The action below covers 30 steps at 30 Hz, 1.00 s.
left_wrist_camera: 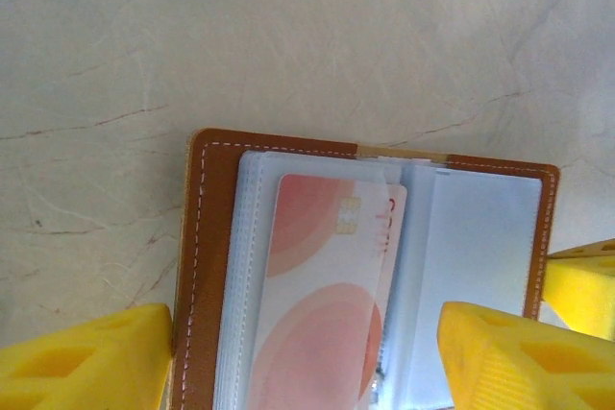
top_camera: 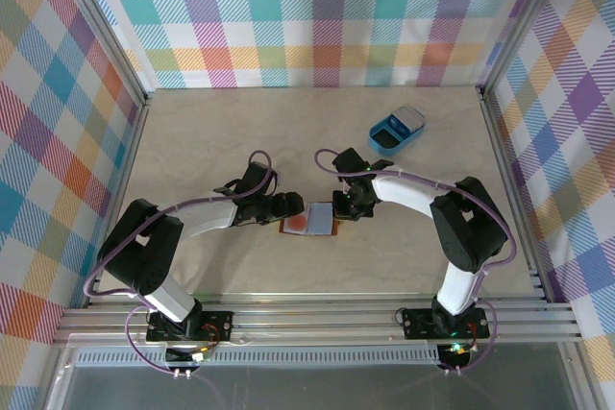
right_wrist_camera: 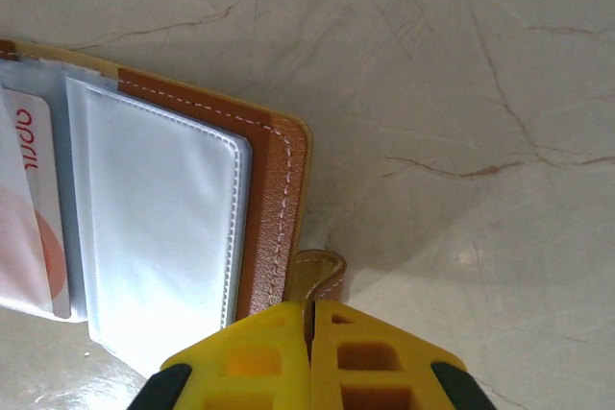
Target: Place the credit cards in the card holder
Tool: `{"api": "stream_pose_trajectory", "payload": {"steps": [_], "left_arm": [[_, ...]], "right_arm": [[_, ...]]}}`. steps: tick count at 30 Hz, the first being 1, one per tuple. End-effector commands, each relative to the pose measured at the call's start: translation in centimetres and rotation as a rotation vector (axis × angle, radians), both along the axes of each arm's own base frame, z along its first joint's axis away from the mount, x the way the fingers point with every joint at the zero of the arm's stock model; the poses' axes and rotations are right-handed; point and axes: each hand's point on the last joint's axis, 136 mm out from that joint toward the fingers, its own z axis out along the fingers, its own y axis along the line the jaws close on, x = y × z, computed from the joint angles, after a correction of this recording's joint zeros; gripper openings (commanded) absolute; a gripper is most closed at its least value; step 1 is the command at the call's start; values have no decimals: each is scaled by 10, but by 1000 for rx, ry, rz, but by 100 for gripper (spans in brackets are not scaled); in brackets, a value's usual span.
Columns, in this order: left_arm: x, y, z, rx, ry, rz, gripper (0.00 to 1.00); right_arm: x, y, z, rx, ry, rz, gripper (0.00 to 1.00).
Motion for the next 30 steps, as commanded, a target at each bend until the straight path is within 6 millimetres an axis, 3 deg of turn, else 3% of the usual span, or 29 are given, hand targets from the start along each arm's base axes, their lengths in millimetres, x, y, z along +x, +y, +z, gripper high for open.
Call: {"api": "stream_pose_trajectory", "payload": {"steps": [1,7,12,18,23,30], "left_arm": [[-2,-14,33,-105,-45,-15,72],[-3,-21,56,-172,-62,2,72],[-8,-40,51,-252,-29,-10,72],[-15,-70,59,-358,-38,-20,70],[-18,-86,43,-356,-13,-25,70],[-15,-86,14,-342,3,18,69]], "right_arm": [[-1,5,-5,24,14,7,0],[2,7,-4,42,7,4,0],[3,14,-1,90,9,4,0],[4,11,2,157,13,-27,0],[6,5,7,214,13,-63,0],[6,-14,8,222,11,-121,3]]}}
